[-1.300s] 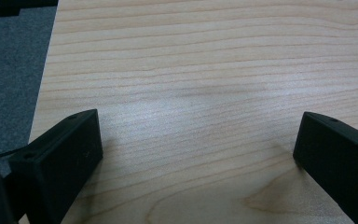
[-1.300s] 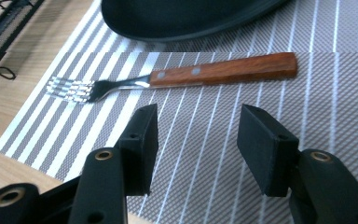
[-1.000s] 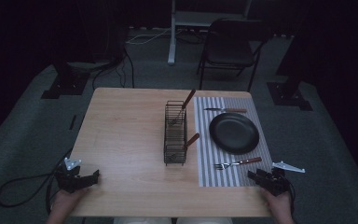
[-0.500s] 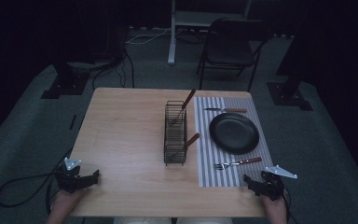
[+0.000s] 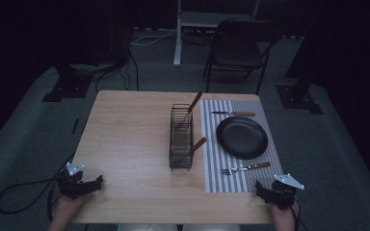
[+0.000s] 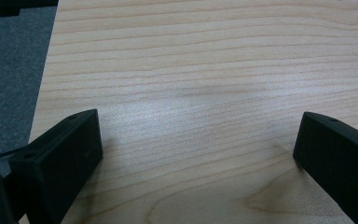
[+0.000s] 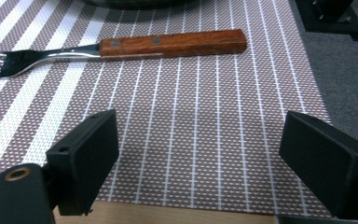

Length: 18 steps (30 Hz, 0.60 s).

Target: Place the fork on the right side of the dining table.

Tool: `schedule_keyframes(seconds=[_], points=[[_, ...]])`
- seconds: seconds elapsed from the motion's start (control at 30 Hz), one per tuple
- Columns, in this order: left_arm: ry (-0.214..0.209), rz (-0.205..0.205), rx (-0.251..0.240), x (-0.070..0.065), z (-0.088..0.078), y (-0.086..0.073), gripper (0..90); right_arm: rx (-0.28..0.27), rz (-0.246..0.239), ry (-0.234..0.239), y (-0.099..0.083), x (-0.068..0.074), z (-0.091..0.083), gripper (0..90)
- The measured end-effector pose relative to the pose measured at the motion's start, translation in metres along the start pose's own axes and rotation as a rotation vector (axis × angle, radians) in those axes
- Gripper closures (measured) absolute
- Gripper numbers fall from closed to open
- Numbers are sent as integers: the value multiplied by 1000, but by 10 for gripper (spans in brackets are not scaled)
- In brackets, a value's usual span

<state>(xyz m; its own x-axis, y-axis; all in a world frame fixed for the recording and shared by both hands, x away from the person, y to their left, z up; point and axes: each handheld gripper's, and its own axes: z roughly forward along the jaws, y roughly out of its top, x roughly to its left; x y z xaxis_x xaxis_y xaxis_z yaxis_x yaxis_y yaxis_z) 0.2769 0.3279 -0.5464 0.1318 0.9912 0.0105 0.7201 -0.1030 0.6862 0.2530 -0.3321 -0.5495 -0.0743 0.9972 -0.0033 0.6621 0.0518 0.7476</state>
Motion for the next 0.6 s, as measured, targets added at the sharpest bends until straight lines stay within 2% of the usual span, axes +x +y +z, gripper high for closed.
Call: schedule_keyframes(seconds=[0.13, 0.33, 0.6], points=[[0, 0, -1, 0, 0, 0, 16, 1, -15, -7, 1, 4, 1, 115], [0, 0, -1, 0, 0, 0, 16, -20, 17, -4, 1, 2, 0, 115], [5, -5, -1, 0, 0, 0, 16, -23, 27, 4, 1, 1, 0, 116]])
